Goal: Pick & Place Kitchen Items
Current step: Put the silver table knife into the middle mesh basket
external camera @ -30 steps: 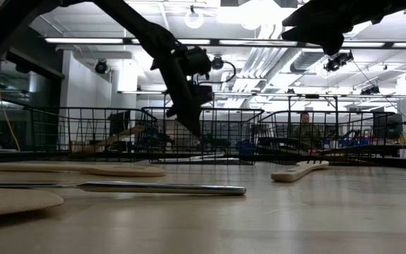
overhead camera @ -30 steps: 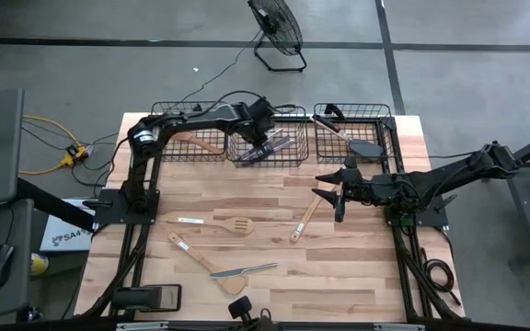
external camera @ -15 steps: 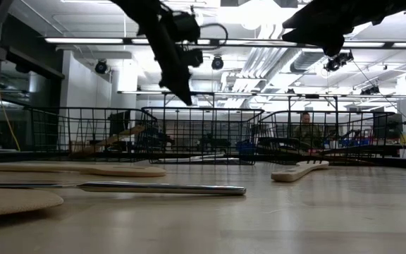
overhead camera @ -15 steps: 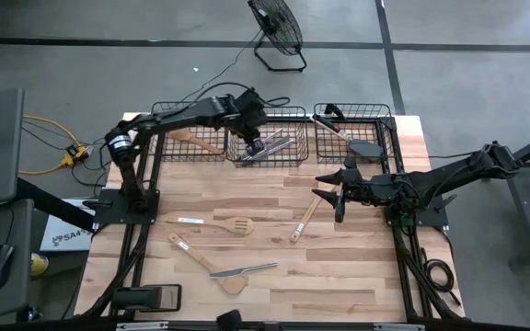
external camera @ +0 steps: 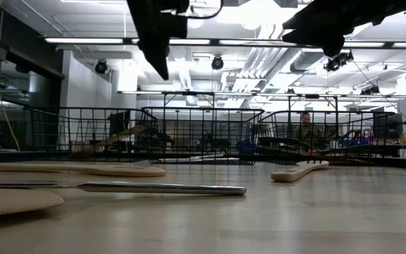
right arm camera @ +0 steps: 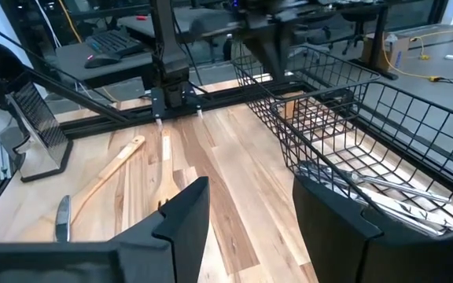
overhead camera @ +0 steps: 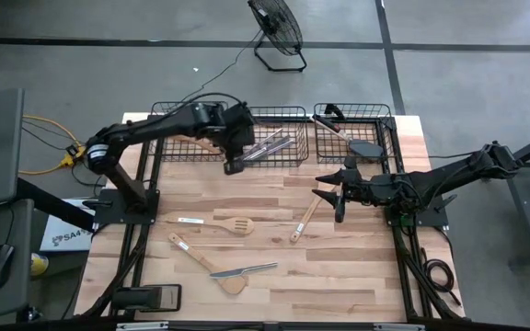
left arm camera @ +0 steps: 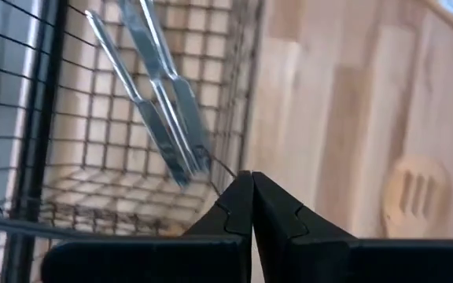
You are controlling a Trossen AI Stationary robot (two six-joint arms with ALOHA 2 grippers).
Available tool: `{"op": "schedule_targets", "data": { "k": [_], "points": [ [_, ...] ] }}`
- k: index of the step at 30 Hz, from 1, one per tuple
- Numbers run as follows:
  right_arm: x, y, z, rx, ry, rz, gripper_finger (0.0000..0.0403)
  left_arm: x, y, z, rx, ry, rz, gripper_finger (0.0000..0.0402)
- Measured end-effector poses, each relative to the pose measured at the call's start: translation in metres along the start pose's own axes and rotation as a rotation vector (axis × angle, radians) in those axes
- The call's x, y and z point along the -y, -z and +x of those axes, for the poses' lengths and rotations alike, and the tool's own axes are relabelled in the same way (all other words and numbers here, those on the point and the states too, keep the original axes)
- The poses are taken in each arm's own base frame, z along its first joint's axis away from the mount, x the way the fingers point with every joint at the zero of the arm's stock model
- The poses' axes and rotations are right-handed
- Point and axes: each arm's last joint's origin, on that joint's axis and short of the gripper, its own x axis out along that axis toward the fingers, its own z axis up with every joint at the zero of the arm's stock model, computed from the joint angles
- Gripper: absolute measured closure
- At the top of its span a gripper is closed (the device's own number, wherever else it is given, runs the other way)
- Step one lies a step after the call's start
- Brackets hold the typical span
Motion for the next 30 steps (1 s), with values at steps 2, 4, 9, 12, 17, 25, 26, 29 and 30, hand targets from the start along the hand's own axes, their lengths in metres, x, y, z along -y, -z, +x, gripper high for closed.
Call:
{"op": "schedule_targets", "data": {
  "k": [2,4,9,12,17,25,26,29,30],
  "points": [
    [0.0,0.0,0.0,-0.003,-0.011,-0.001,0.0227,0.008,0.003,-0.004,-0.023,0.015,0.015,0.0401],
    [-0.001,0.0,0.0,-0.007,-0.025,-0.003,0.0227,0.016,0.005,-0.007,-0.048,0.029,0.017,0.0401],
    [-0.001,0.003,0.0,-0.033,-0.048,-0.013,0.0227,0.033,0.006,-0.009,-0.073,0.031,0.014,0.0401],
    [-0.001,0.004,0.0,-0.053,-0.063,-0.018,0.0227,0.045,0.007,-0.01,-0.091,0.042,0.012,0.0401],
    [-0.002,0.005,0.0,-0.073,-0.107,-0.023,0.0227,0.07,0.019,-0.003,-0.135,0.058,-0.001,0.0401],
    [-0.002,0.006,0.0,-0.079,-0.115,-0.024,0.0227,0.108,0.052,0.004,-0.096,0.077,-0.068,0.0401],
    [-0.002,0.006,0.0,-0.081,-0.115,-0.024,0.0227,0.114,0.056,0.005,-0.078,0.083,-0.083,0.0401],
    [-0.004,0.007,-0.001,-0.084,-0.122,-0.025,0.0227,0.131,0.066,0.011,-0.041,0.087,-0.145,0.0401],
    [-0.004,0.007,-0.001,-0.084,-0.123,-0.026,0.0227,0.136,0.069,0.013,-0.04,0.091,-0.168,0.0402]
  ]
}}
